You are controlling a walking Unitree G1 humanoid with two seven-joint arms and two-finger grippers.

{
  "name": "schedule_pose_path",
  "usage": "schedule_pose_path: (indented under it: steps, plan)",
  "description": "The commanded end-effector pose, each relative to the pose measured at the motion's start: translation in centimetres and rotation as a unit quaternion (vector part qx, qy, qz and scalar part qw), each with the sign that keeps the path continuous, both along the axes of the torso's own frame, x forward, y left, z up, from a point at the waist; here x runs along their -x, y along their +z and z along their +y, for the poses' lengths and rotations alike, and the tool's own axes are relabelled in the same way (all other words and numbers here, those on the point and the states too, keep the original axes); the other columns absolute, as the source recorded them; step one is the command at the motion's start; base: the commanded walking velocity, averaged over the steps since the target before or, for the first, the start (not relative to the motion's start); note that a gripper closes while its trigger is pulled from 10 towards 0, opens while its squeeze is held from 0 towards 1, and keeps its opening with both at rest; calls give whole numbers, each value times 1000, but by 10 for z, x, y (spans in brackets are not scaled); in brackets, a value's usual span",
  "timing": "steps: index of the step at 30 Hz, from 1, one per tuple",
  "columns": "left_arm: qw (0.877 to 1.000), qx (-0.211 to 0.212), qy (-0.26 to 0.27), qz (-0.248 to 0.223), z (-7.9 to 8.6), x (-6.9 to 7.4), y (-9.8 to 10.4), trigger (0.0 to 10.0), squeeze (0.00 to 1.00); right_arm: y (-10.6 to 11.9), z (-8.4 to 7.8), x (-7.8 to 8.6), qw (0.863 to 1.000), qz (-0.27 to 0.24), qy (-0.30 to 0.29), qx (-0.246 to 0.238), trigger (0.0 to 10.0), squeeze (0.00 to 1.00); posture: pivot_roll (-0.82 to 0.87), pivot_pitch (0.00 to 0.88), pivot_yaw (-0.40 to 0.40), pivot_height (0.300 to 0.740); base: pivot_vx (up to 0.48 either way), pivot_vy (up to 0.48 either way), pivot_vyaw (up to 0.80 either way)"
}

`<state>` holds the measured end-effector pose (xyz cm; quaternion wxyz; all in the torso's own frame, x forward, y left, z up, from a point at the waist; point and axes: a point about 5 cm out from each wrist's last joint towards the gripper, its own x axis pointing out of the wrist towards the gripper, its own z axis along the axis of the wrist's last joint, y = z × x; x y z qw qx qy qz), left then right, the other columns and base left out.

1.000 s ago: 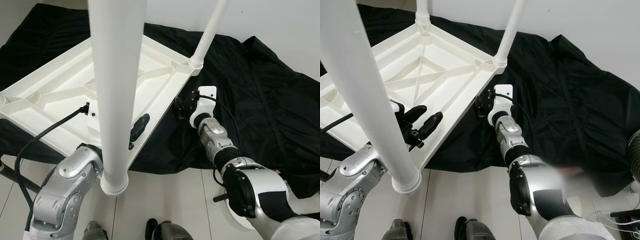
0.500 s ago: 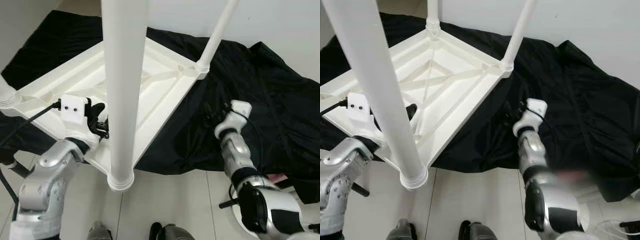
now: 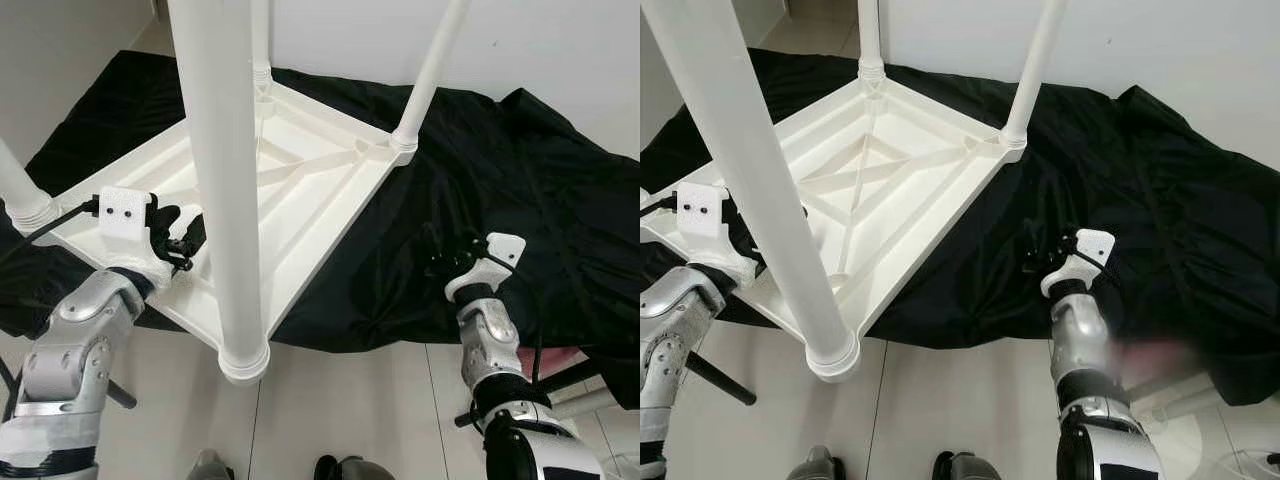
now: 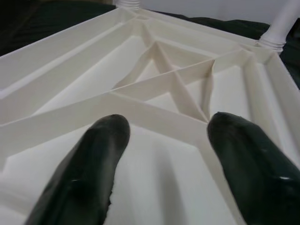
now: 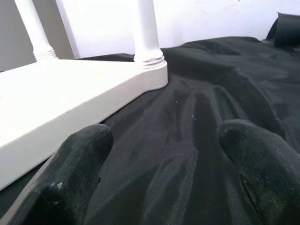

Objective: Building children table

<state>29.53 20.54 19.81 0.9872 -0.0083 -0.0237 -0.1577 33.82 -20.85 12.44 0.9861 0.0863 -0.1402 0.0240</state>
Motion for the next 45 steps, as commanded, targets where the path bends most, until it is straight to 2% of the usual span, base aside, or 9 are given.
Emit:
schedule_pose_path:
  steps: [1, 10, 11, 15, 23, 28, 37, 40, 45]
  plan:
    - [982, -8, -190, 3, -16, 11, -5, 10000, 1000, -5, -3, 5, 1000, 9, 4, 8, 10000, 0, 72, 97, -70, 740, 0, 0, 0]
    - [962, -30, -271, -32, -15, 17, 3, 10000, 1000, 8, -4, -2, 999, 3, 22, 42, 10000, 0, 86, 101, -70, 740, 0, 0, 0]
    - [955, -36, -291, -30, -14, 19, 4, 10000, 0, 13, -5, -5, 999, 0, 23, 47, 10000, 0, 92, 103, -72, 740, 0, 0, 0]
    - [938, -74, -339, -14, -10, 27, -1, 10000, 0, 21, -2, -12, 998, -6, 32, 56, 10000, 0, 97, 104, -77, 740, 0, 0, 0]
    - [923, -141, -357, -15, -4, 28, -7, 10000, 0, 25, 8, -15, 996, -9, 50, 68, 10000, 0, 101, 106, -82, 740, 0, 0, 0]
    - [932, -156, -326, -20, -2, 21, -10, 10000, 0, 25, 13, -13, 996, -12, 56, 66, 10000, 0, 96, 108, -80, 740, 0, 0, 0]
    - [967, -121, -220, -48, 1, 0, -4, 10000, 0, 23, 32, -7, 995, -25, 71, 59, 10000, 0, 84, 112, -78, 740, 0, 0, 0]
    - [983, -102, -138, -64, 6, -11, -1, 10000, 0, 26, 41, -6, 994, -32, 80, 61, 10000, 0, 79, 115, -80, 740, 0, 0, 0]
    - [985, -91, -124, -73, 6, -12, -2, 10000, 0, 27, 44, -7, 994, -32, 84, 61, 10000, 0, 79, 117, -81, 740, 0, 0, 0]
